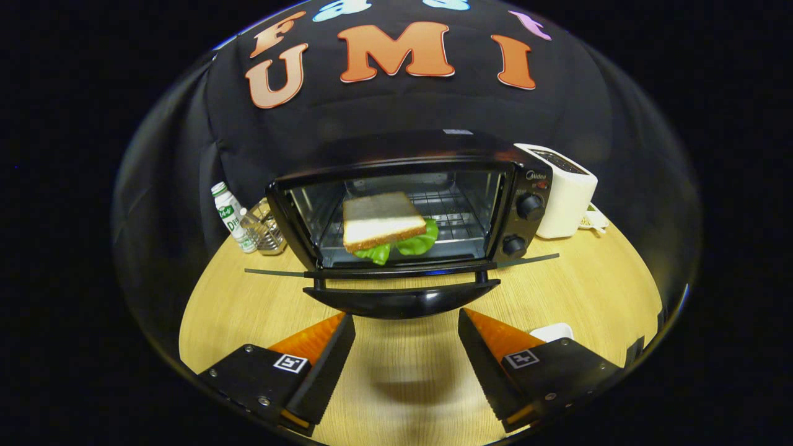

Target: Open the toaster oven, put the food inside, and close the toaster oven door.

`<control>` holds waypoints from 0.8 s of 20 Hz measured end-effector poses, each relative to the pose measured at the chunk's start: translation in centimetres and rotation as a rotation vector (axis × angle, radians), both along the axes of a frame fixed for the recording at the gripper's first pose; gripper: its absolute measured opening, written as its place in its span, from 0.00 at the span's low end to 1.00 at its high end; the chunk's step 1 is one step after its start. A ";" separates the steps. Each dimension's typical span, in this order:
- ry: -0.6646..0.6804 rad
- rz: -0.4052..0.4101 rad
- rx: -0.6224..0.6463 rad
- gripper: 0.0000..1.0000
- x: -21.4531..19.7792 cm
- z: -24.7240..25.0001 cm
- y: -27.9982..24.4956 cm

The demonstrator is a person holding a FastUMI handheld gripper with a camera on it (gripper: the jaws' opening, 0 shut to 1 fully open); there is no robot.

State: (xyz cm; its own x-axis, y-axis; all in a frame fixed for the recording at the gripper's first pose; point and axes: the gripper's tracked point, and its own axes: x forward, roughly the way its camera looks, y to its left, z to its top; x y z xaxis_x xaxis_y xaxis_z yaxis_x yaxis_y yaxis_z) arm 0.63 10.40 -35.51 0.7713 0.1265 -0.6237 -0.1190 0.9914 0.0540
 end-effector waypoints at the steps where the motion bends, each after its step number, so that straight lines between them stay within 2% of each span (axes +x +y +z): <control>1: -0.005 -0.008 0.008 0.99 0.5 0.1 -0.1; 9: -0.070 -0.015 0.031 0.99 4.6 1.9 0.1; 12: -0.122 -0.004 -0.039 0.99 5.8 3.2 -0.8; 14: -0.170 0.009 -0.061 0.99 6.2 4.7 -1.0; 16: -0.180 -0.002 -0.025 1.00 5.6 5.9 -1.4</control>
